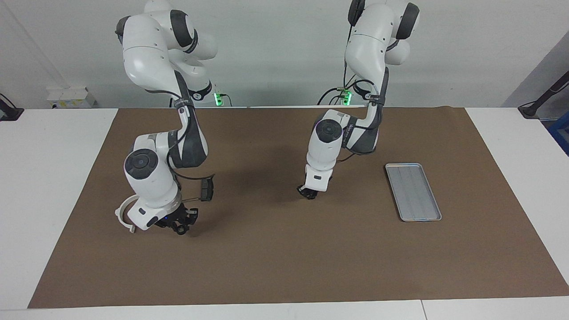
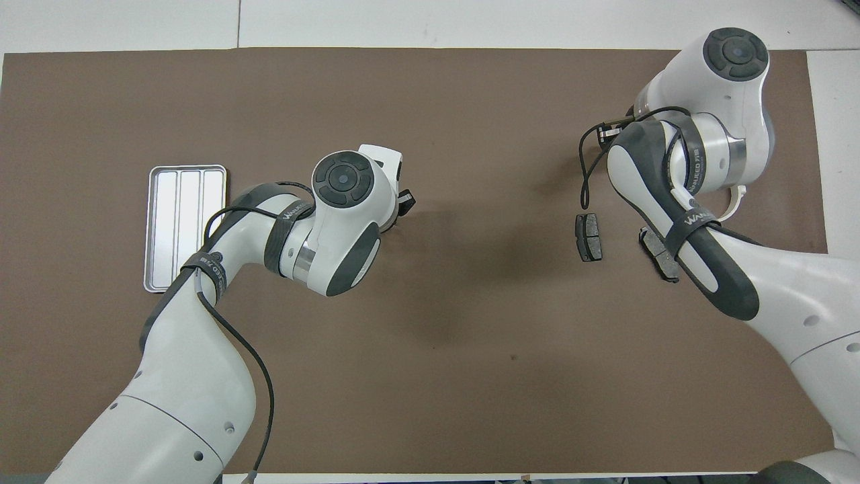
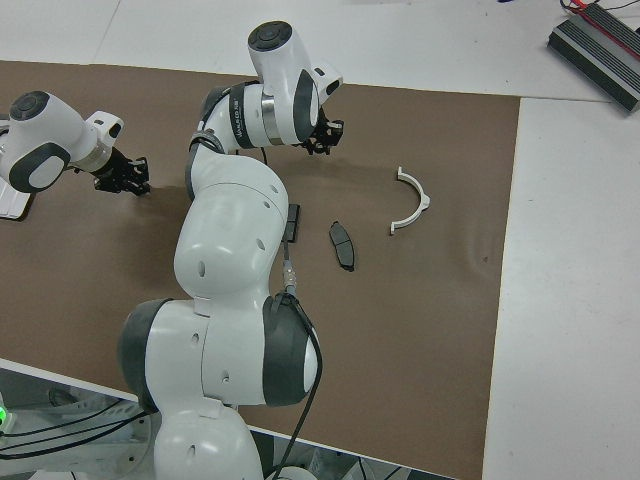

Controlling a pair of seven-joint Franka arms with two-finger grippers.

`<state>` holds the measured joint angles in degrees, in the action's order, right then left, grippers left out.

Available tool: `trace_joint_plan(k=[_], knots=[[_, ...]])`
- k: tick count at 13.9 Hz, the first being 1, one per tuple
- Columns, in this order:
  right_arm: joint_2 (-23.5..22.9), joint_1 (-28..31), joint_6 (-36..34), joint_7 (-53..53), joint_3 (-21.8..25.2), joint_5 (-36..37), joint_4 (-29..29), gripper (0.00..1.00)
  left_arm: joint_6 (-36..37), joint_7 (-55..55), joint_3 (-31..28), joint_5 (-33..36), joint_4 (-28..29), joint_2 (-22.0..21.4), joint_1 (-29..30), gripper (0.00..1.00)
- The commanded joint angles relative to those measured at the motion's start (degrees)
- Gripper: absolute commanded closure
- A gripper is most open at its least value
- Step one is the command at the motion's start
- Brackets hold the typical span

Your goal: Place bearing gear from tray to pile

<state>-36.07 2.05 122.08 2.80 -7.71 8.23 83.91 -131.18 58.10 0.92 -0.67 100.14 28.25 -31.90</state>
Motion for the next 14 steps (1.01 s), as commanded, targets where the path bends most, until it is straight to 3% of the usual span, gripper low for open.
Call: trace_joint_plan(k=[1,3,5,8,10,12,14], knots=[[-0.7,2.5,3.4,-3.1,-1.0,0.9,1.3,1.00,5.5,0.4,-2.7,4.1,-1.2,-2.7,0.2,0.00],[-1.5,3.1,5.4,-4.8,-1.0,0.9,1.3,1.00,12.7,-2.8,-5.4,4.3,-0.1,-11.3,5.0,0.00],[-2.1,3.8,7.1,-5.3,-1.0,0.9,2.0,1.00,21.1,-16.4,-5.4,4.1,1.5,-18.7,12.9,0.00],[-2.1,3.8,7.5,-5.0,-1.0,0.6,2.5,1.00,29.6,-27.6,-5.5,3.9,1.4,-23.3,19.4,0.00],[-2.1,3.7,7.5,-4.7,-1.0,0.6,2.4,0.01,31.1,-30.1,-5.5,3.9,1.5,-25.3,21.3,0.00],[-1.1,3.0,6.1,-4.6,-0.9,0.9,2.0,0.00,32.6,-32.8,-2.9,3.0,1.5,-26.2,26.0,0.00],[1.6,0.7,0.1,-2.9,-0.9,0.9,1.3,0.00,32.8,-34.3,1.3,2.3,1.5,-26.7,31.0,0.00]])
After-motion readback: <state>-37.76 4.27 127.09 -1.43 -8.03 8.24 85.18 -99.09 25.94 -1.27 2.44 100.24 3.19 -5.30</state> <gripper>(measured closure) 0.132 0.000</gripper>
